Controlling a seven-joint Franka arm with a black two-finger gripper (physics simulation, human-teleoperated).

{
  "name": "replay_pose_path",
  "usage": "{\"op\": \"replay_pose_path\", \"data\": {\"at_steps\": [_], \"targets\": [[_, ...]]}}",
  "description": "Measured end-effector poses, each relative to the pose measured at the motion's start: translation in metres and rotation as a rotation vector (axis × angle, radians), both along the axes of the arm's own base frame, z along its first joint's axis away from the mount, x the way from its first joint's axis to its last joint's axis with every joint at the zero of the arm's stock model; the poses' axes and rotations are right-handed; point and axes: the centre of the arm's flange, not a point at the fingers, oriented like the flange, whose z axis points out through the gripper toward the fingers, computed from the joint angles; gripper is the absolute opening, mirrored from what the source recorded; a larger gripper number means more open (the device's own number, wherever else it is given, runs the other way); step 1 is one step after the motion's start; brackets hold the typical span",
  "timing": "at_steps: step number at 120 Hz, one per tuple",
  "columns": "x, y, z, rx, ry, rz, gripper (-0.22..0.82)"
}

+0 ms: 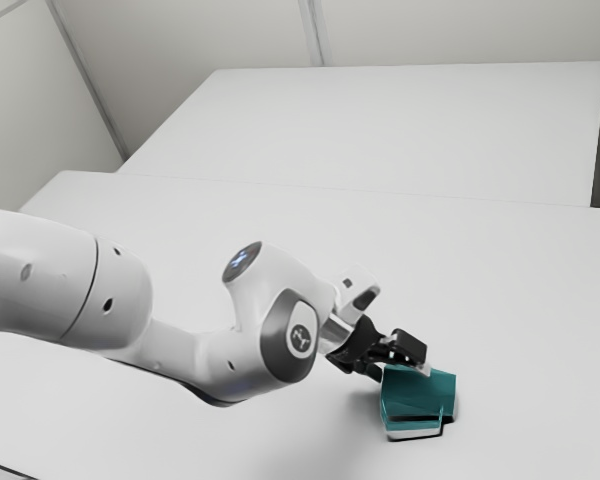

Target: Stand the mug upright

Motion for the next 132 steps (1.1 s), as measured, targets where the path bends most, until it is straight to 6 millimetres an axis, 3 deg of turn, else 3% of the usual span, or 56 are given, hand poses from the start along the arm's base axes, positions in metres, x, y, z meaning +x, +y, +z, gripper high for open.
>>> {"op": "replay_pose_path", "data": {"at_steps": [9, 42, 72, 105, 132], "targets": [[-0.002, -0.006, 0.002, -0.002, -0.010, -0.009, 0.56], [0.000, -0.014, 0.011, -0.007, -0.046, -0.016, 0.25], [0.008, -0.031, 0.033, -0.035, -0.094, -0.040, 0.17], [0.006, -0.044, 0.033, -0.035, -0.102, -0.070, -0.06], [0.009, -0.047, 0.041, -0.046, -0.116, -0.069, -0.12]]}}
